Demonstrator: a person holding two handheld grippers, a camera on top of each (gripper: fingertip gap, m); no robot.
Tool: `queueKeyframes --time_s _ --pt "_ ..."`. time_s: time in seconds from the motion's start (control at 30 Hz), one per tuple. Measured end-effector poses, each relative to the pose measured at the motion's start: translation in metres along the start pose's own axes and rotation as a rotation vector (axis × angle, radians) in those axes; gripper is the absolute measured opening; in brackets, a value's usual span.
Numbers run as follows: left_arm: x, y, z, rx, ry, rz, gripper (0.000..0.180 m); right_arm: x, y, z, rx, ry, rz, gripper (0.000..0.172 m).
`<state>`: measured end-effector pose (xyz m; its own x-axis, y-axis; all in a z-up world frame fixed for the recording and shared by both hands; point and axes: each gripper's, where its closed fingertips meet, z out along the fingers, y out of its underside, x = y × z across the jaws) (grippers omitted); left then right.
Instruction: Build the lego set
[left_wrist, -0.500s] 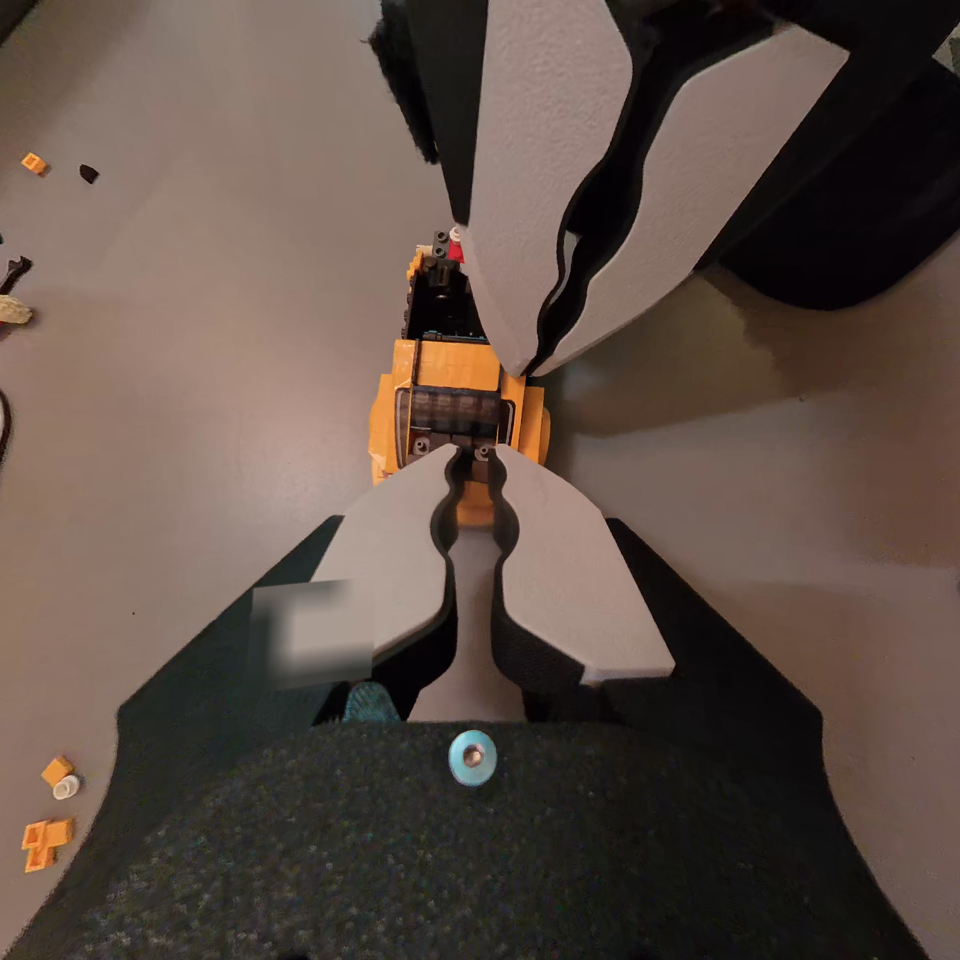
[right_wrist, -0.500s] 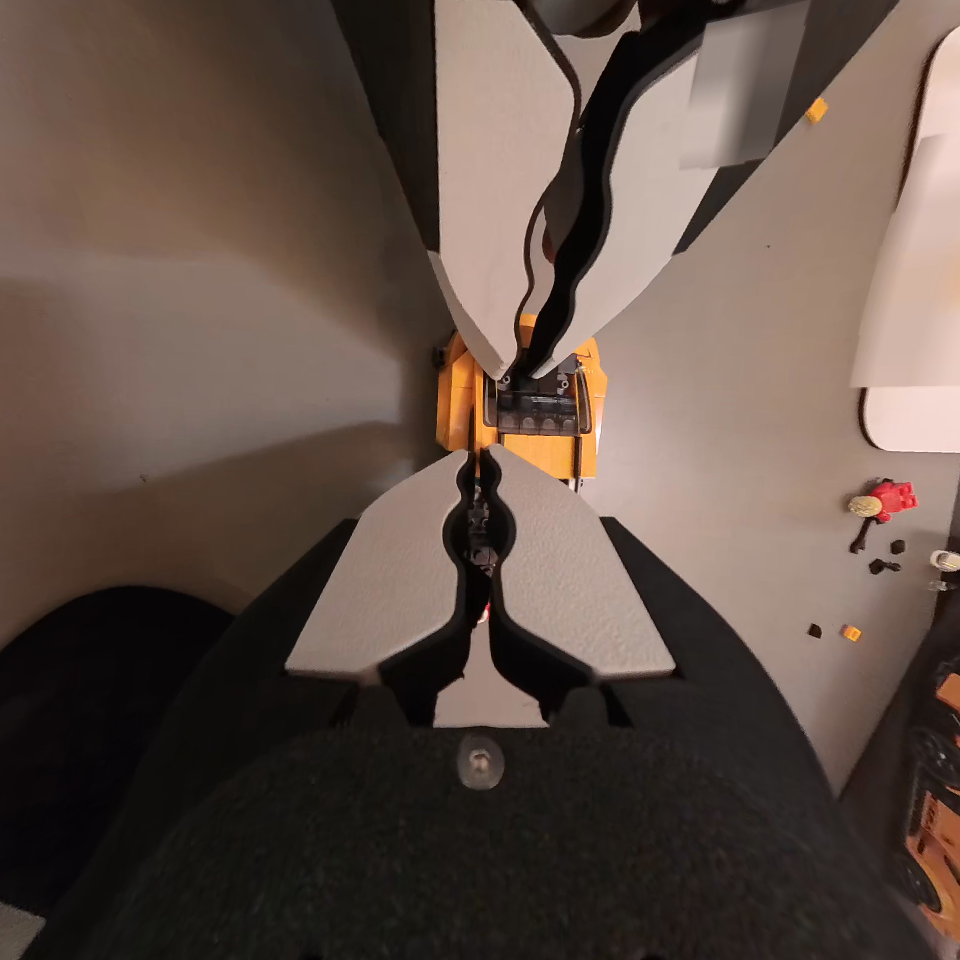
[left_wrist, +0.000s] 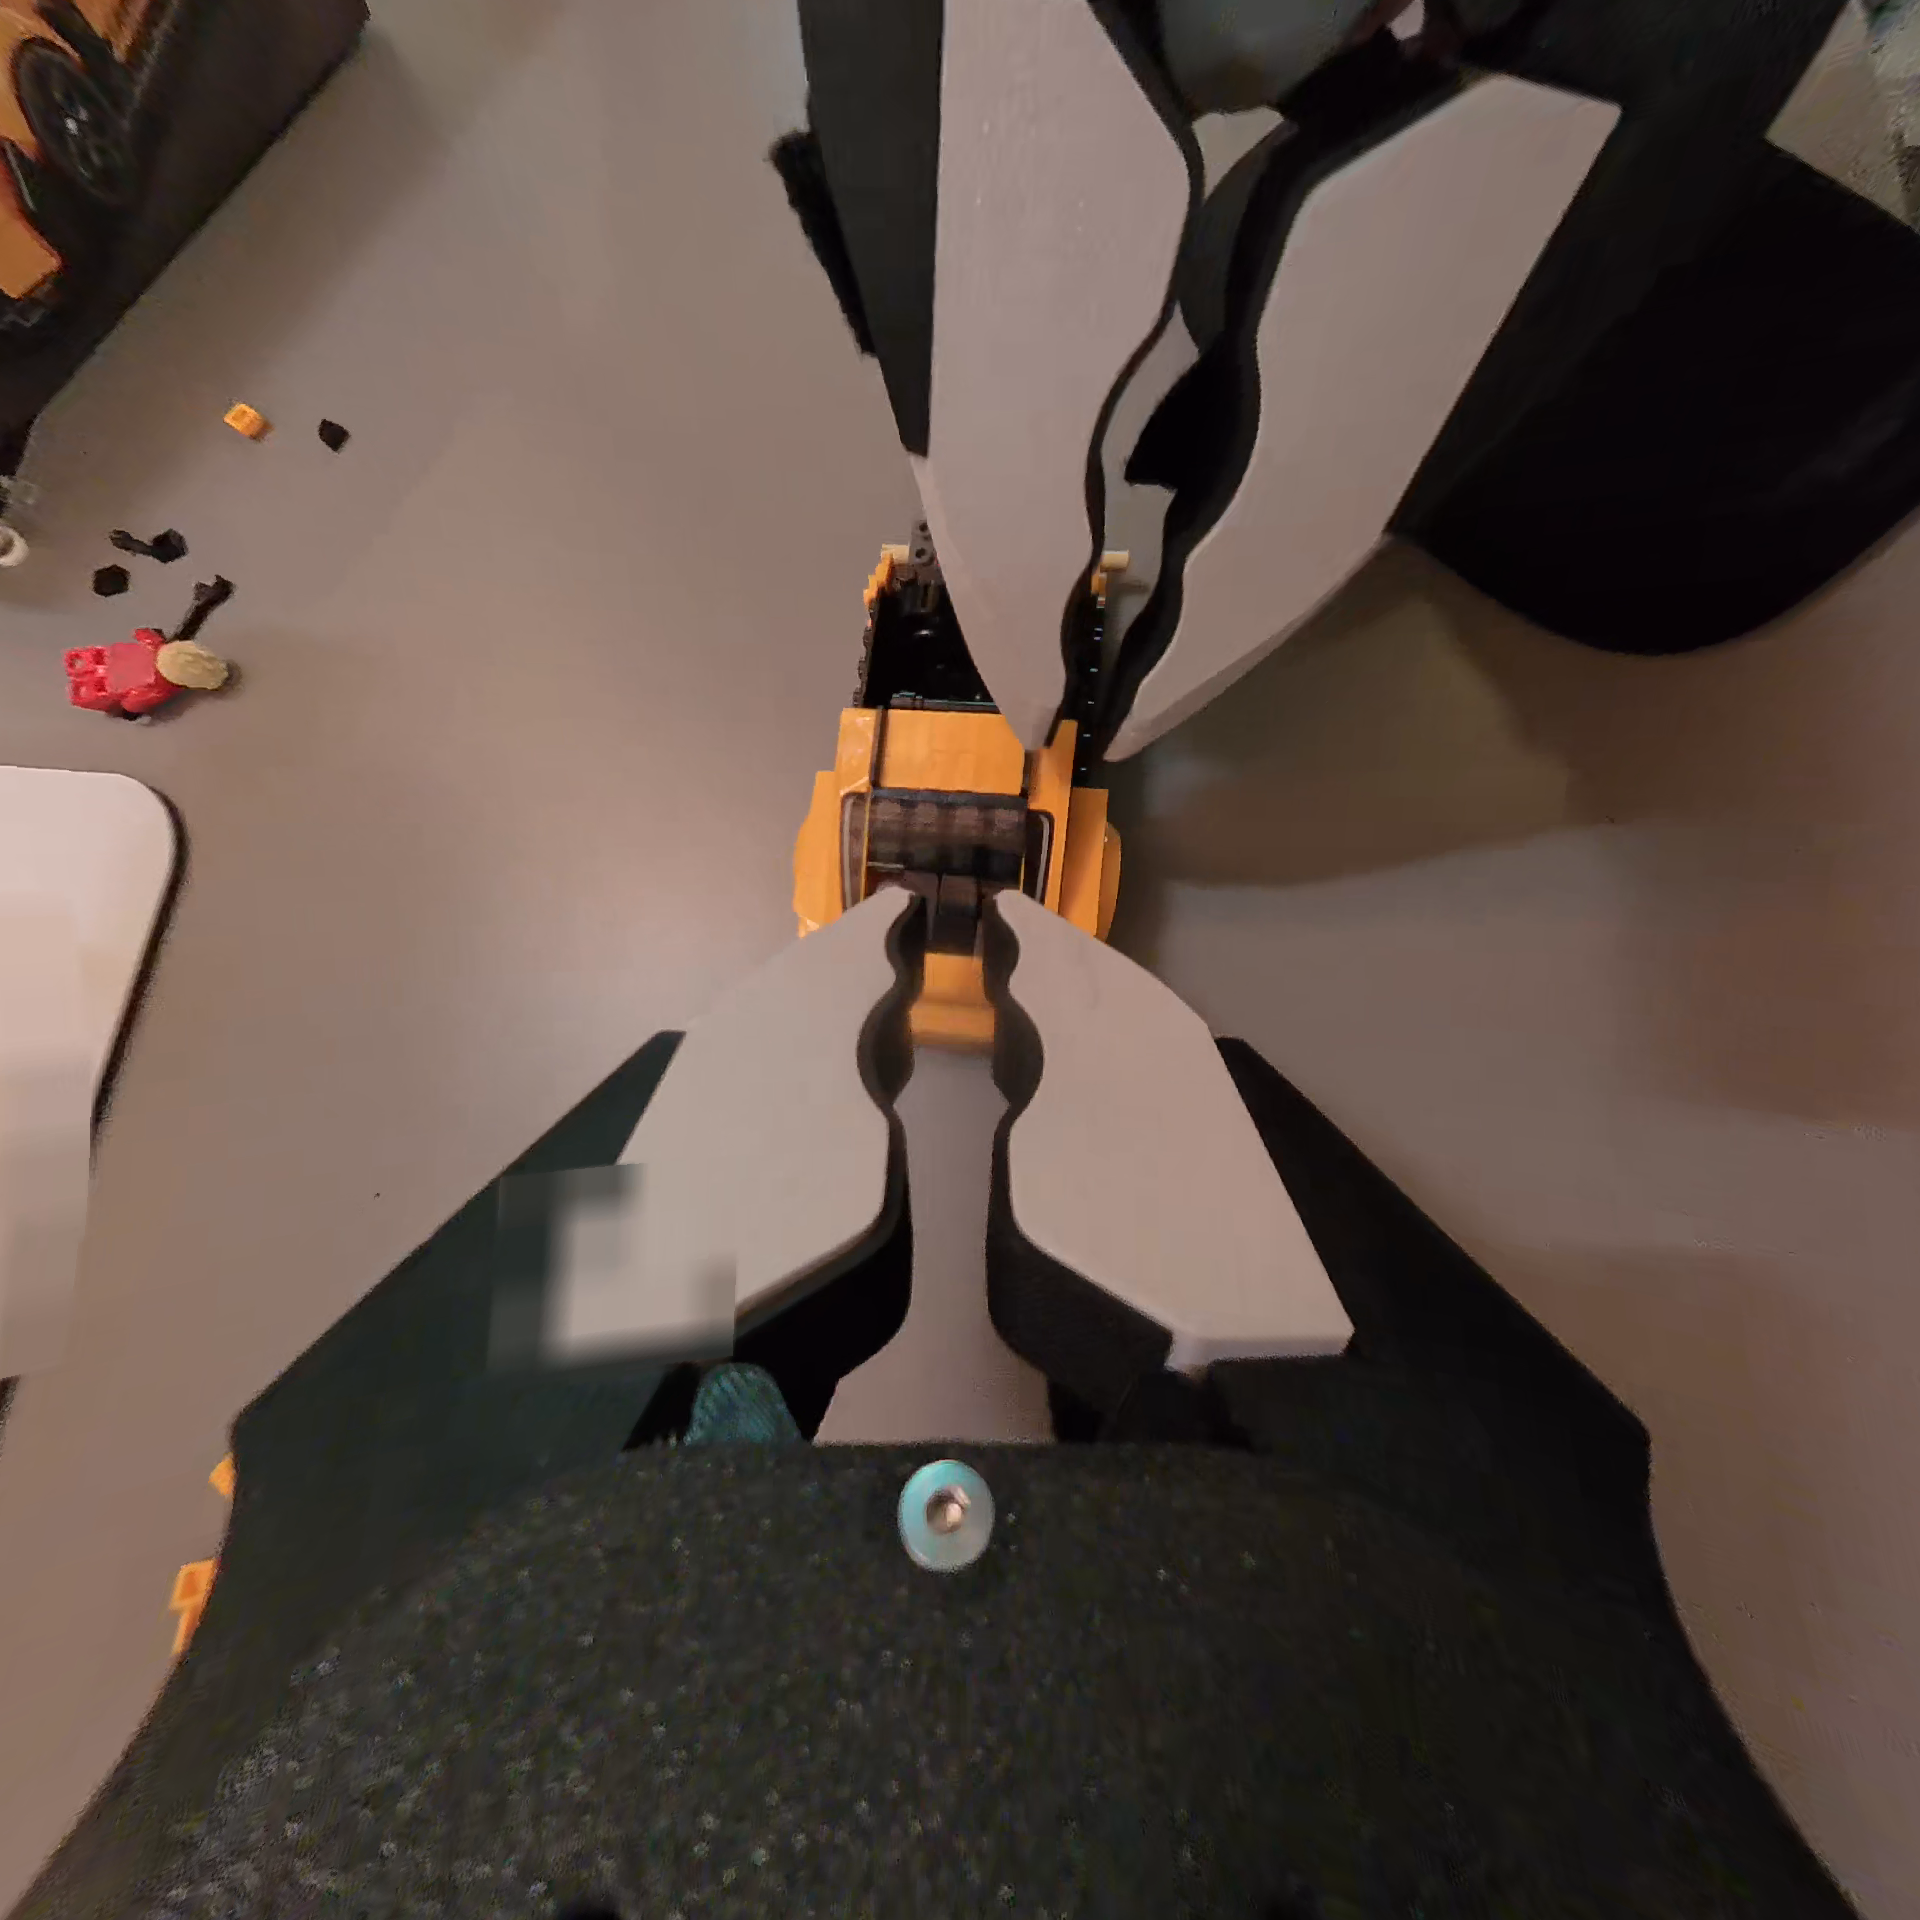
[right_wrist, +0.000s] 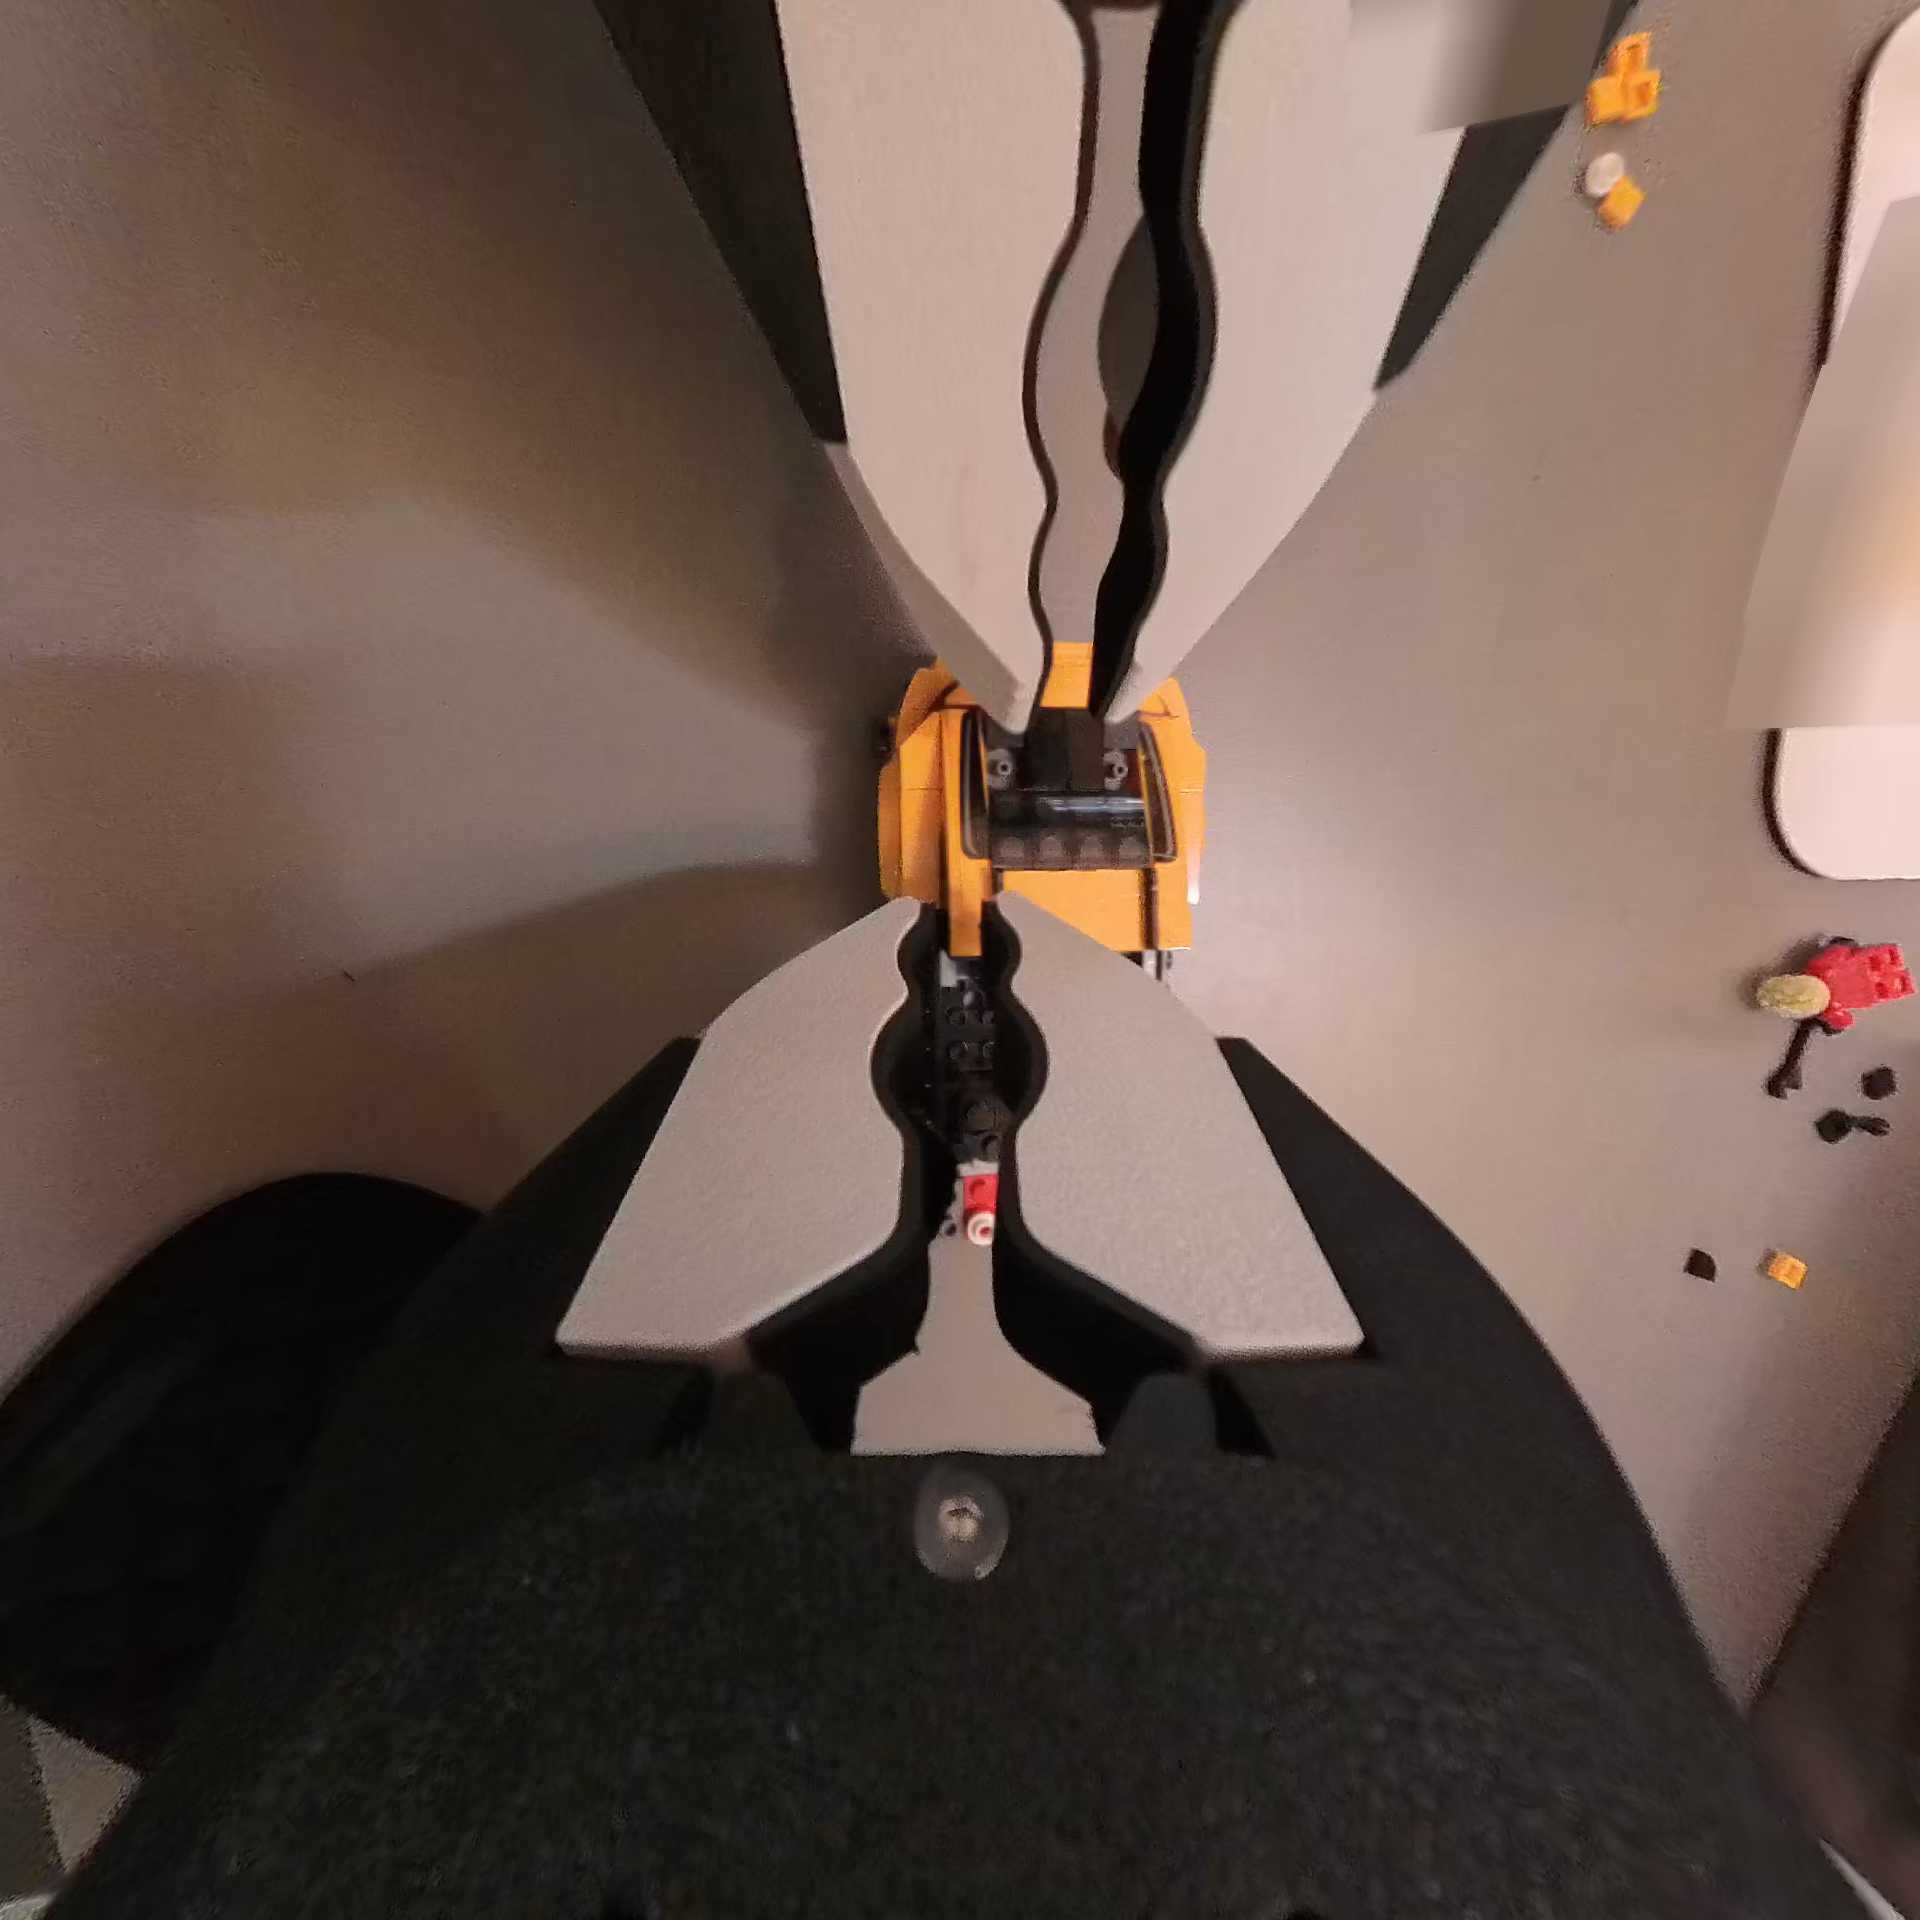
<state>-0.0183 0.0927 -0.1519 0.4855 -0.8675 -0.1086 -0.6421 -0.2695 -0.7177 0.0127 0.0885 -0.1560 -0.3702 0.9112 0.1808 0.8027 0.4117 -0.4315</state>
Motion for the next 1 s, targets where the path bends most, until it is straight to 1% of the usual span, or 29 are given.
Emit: queueKeyframes --time_s 0.1,0.23,0.37,0.53,0.73,0.83,0.87,0.93,1.0 --pt "0.004 0.003 -0.004 -0.014 0.016 0.012 0.008 -0.002 -0.002 -0.002 0.006 -0.010 -0.010 0.011" --pt "0.014 0.008 0.003 -0.039 0.036 0.051 0.009 -0.005 0.002 0.007 -0.024 0.000 -0.044 0.012" --pt "0.021 0.003 0.009 -0.022 0.048 0.070 0.009 -0.002 0.002 0.007 -0.022 0.016 -0.036 0.009" --pt "0.022 0.005 0.016 -0.035 0.037 0.071 0.008 0.001 0.001 0.008 -0.006 0.030 -0.026 0.002" --pt "0.020 0.005 0.016 -0.036 0.027 0.053 0.004 0.001 -0.003 0.012 -0.009 0.047 -0.061 0.001" --pt "0.020 0.006 0.016 -0.036 0.029 0.051 0.001 0.002 -0.003 0.012 -0.003 0.042 -0.044 0.001" --pt "0.020 0.006 0.016 -0.033 0.032 0.050 0.002 0.001 -0.003 0.011 0.003 0.036 -0.035 0.002" --pt "0.021 0.006 0.016 -0.033 0.042 0.054 0.007 0.000 -0.001 0.008 0.010 0.019 -0.021 0.011" --pt "0.019 0.004 0.013 -0.001 0.042 0.050 0.013 0.007 -0.005 -0.005 0.086 0.023 0.024 0.017"
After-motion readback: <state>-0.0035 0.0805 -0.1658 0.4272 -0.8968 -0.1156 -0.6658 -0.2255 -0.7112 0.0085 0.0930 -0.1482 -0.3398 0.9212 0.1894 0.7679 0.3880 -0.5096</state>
